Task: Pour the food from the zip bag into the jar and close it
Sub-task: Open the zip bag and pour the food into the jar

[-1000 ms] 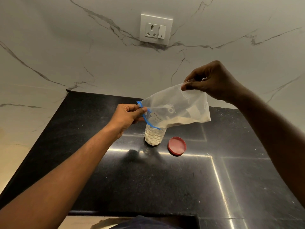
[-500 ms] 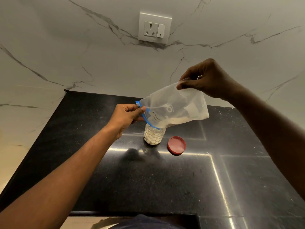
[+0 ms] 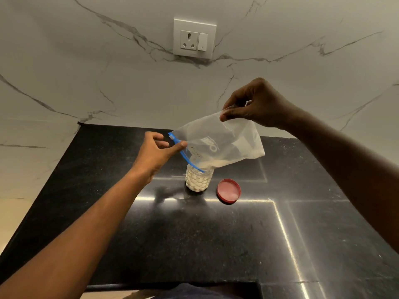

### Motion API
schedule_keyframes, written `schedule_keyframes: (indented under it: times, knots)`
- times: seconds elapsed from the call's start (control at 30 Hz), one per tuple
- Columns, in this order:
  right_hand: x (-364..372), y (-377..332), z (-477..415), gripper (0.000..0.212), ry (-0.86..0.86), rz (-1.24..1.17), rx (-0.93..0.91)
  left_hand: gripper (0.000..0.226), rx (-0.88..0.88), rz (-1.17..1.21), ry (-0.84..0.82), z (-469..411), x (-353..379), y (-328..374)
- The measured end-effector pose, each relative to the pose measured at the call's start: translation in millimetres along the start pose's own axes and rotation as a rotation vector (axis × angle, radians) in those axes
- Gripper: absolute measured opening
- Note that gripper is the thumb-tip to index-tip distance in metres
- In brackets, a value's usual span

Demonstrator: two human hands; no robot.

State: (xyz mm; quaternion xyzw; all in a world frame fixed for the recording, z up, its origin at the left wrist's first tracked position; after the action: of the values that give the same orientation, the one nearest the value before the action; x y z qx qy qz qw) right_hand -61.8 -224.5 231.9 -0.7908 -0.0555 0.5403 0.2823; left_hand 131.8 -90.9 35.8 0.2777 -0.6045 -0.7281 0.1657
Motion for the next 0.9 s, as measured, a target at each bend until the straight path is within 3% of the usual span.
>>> schedule_keyframes:
  times: [0.07, 0.23, 0.33, 0.5, 0.67, 0.9]
  knots:
    - [2.4, 0.6, -1.1, 0.014, -0.006, 0.006, 0.003, 0.079, 0.109, -0.13, 0.02, -2.2, -3.0, 12.7]
    - [11.3, -4.1, -7.3, 0.012, -0.055, 0.0, -0.014, 0.036, 0.396, -0.3, -0.076, -1.5, 14.1, 56.6]
    - [12.3, -2.8, -7.1, 0.014, -0.062, 0.008, -0.01, 0.015, 0.386, -0.249, -0.086, -5.7, 15.8, 64.4]
    - [0.4, 18.4, 12.2, 0.039, 0.052, -0.05, 0.079, 0.018, 0.352, -0.168, -0.105, -8.8, 16.4, 60.2]
    - [0.6, 32.8, 29.8, 0.016, 0.139, -0.216, 0.093, 0.021, 0.351, -0.145, -0.133, -5.8, 20.0, 62.5]
    - [-3.8, 41.1, 33.4, 0.016, 0.282, -0.215, 0.146, 0.024, 0.345, -0.156, -0.151, -7.4, 23.1, 67.0]
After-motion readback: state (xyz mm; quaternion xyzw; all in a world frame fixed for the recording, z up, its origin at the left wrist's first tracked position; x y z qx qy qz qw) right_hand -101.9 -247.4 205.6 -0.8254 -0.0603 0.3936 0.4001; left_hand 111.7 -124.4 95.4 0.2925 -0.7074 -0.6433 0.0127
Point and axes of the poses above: each hand's wrist, its own z-axis away from the middle knuckle, its own x-axis out of the palm, y = z × x, the point moved 8 cm from there along -z, towards the middle knuckle
